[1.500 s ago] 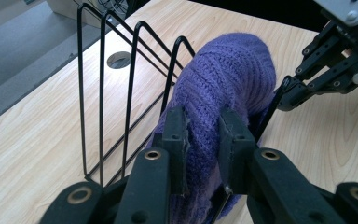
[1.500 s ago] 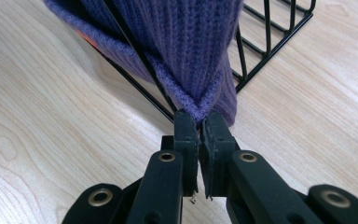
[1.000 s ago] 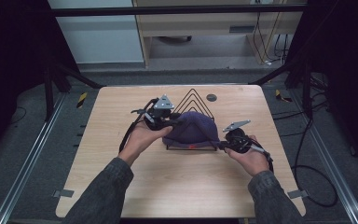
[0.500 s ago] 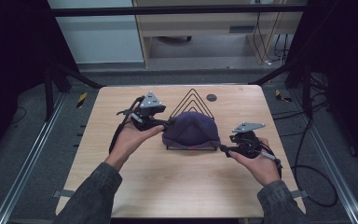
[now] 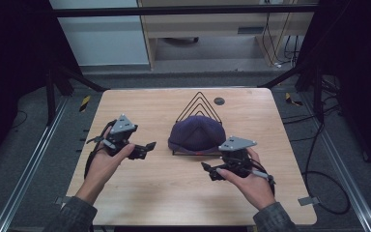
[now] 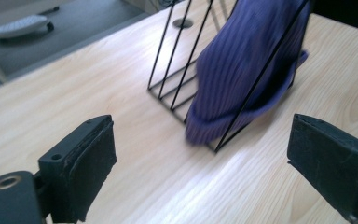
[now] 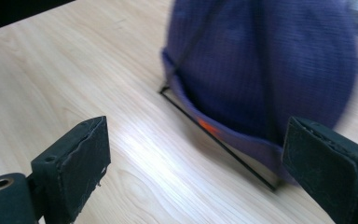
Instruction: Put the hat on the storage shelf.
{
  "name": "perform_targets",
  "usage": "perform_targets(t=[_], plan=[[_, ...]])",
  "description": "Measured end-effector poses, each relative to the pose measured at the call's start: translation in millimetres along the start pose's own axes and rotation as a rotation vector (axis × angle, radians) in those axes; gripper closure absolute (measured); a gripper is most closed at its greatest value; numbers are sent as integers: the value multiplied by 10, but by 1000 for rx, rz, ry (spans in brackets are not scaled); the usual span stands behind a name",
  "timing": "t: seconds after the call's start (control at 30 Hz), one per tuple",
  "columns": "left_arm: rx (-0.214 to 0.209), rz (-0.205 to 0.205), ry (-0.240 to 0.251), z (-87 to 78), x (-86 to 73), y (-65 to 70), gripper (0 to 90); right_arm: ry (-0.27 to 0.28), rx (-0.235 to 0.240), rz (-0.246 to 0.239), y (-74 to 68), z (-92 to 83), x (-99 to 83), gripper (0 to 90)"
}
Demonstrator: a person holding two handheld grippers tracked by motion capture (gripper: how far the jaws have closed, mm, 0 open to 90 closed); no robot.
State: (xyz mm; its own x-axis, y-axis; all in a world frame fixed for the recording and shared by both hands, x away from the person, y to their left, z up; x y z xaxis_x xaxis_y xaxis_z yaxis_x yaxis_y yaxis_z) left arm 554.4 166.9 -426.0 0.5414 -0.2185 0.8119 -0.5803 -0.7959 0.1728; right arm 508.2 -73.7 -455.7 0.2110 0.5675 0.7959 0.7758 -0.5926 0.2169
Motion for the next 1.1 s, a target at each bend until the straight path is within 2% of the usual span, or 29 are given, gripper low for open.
perform_targets(t=[0.03,0.13,0.17,0.2,0.27,0.3,0.33,0.4,0.43,0.5,0.73,0.8,0.83,0.9,1.0,1.07,1.1], plan=[[12,-19,-1,-40,-103,-114,67,-8,44,-1,-123,131,35,84],[37,-52,-13,-89,-320,-292,67,-19,81,-23,-267,282,56,105],[37,-52,-13,-89,-320,-292,67,-24,95,-27,-326,336,54,113],[57,-69,-32,-93,-491,-404,67,-31,111,-29,-401,409,42,125],[74,-99,-43,-85,-684,-521,68,-52,134,-35,-505,523,-1,148],[74,-99,-43,-85,-684,-521,70,-66,140,-43,-566,601,-36,158],[78,-114,-42,-82,-762,-566,70,-66,140,-43,-566,601,-36,158],[89,-138,-52,-60,-959,-669,72,-92,165,-41,-705,777,-114,159],[97,-139,-68,-45,-1018,-705,71,-97,166,-43,-732,822,-133,159],[131,-109,-115,-18,-1108,-788,70,-114,158,-48,-786,932,-180,159],[138,-126,-156,83,-1214,-876,65,-170,143,-32,-848,1229,-340,148],[138,-131,-162,95,-1226,-876,63,-167,136,-27,-843,1250,-345,148],[144,-133,-192,120,-1273,-880,54,-163,123,-13,-844,1283,-360,142],[156,-126,-238,152,-1340,-885,51,-154,106,-25,-843,1293,-363,141],[157,-139,-269,181,-1392,-871,50,-147,87,-37,-846,1301,-372,134],[167,-135,-289,194,-1425,-867,50,-113,74,-39,-847,1312,-374,129],[171,-139,-299,201,-1444,-863,51,-113,78,-40,-848,1309,-375,129]])
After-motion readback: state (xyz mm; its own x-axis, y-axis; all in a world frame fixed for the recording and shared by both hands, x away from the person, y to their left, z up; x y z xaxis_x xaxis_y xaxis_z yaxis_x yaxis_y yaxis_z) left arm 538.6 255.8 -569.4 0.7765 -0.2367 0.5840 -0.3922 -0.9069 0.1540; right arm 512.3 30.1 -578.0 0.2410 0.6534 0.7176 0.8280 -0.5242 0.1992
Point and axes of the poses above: each handheld gripper's, and its own axes: z roughly forward along the jaws, x roughly out of its top, y roughly to its right, the point moved 10 cm from there along z, roughly forward along the jaws, and after that the axes turned 15 degrees about -z, right-handed, at the moved point
